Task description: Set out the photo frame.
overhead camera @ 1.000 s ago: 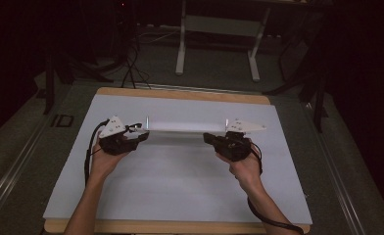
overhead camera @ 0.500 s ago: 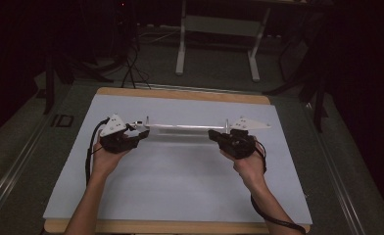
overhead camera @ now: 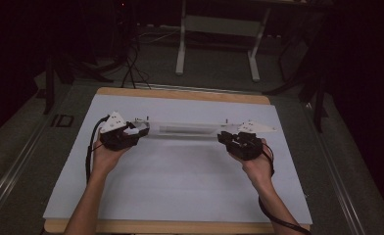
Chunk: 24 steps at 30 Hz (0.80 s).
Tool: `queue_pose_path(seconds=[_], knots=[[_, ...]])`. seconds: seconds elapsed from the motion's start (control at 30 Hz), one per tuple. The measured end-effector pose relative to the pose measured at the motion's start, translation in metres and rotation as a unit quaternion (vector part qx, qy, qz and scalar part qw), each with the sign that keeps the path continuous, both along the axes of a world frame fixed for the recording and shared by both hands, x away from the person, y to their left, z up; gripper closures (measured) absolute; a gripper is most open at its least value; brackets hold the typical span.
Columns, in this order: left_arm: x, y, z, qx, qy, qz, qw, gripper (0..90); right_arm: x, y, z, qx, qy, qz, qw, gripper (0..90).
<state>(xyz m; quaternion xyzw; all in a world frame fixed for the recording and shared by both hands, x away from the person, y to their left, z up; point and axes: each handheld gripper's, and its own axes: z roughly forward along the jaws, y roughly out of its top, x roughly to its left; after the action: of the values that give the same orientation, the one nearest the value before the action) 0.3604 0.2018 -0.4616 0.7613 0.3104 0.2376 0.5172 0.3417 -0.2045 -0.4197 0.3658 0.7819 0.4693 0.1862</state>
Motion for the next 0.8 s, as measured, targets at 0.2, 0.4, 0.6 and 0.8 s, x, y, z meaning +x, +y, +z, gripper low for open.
queue_pose_path(seconds=[0.2, 0.4, 0.6, 0.8], knots=[[0.005, -0.001, 0.002, -0.008, 0.0, 0.01, 0.9999, 55.0, 0.005, -0.013, -0.012, -0.005, 0.002, -0.023, 0.9997, 64.0], [0.009, -0.001, 0.003, -0.012, 0.0, 0.015, 0.9998, 55.2, 0.012, -0.026, -0.02, -0.019, -0.009, -0.05, 0.9985, 60.7], [0.012, -0.001, 0.004, -0.014, 0.003, 0.019, 0.9997, 55.2, 0.018, -0.033, -0.026, -0.038, -0.02, -0.075, 0.9962, 58.6], [0.014, -0.001, 0.005, -0.016, 0.005, 0.021, 0.9996, 55.2, 0.028, -0.039, -0.03, -0.033, -0.019, -0.095, 0.9947, 54.5]])
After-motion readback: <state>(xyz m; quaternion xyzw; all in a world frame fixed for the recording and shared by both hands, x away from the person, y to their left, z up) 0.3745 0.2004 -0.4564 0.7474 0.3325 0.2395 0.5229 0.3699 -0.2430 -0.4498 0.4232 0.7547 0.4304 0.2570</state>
